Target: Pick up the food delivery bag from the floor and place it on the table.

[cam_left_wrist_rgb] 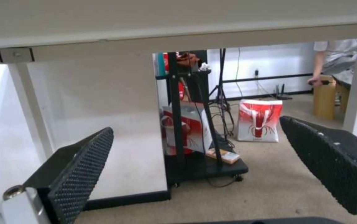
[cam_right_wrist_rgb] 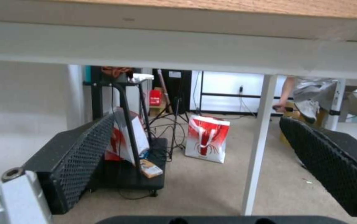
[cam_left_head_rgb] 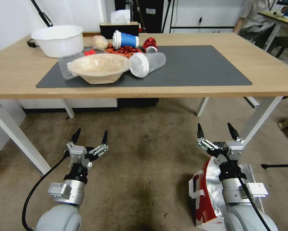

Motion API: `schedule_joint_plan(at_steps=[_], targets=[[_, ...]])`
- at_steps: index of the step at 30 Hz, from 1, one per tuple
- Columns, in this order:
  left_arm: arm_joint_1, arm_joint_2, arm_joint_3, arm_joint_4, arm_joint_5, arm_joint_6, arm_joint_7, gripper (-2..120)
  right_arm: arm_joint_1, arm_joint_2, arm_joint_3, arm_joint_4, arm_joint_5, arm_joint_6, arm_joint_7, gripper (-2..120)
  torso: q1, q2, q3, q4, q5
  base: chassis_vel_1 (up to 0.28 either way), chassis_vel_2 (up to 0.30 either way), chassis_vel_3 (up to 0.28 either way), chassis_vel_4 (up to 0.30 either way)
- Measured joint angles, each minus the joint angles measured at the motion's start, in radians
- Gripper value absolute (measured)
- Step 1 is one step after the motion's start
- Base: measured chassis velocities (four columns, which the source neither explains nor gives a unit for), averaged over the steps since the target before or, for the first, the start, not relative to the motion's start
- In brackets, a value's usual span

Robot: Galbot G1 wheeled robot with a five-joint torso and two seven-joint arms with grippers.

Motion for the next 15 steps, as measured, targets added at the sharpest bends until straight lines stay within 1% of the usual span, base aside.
schedule_joint_plan(at_steps=[6,14,15], targets=[[0.006,-0.003,-0.004,-0.013,0.004,-0.007,0.0,100,-0.012,-0.003,0.003,0.016,-0.004,0.0,0.0,100,-0.005,-0.02,-0.015,0.0,0.0,0.0,0.0,0.0,0.0],[0.013,-0.005,-0.006,-0.032,0.015,-0.012,0.001,100,-0.036,-0.013,0.015,0.041,-0.006,0.011,-0.007,100,-0.015,-0.056,-0.042,-0.0001,0.0,0.0,0.0,0.0,0.0],[0.013,-0.005,-0.006,-0.032,0.015,-0.012,0.001,100,-0.036,-0.013,0.015,0.041,-0.006,0.011,-0.007,100,-0.015,-0.056,-0.042,-0.0001,0.0,0.0,0.0,0.0,0.0]])
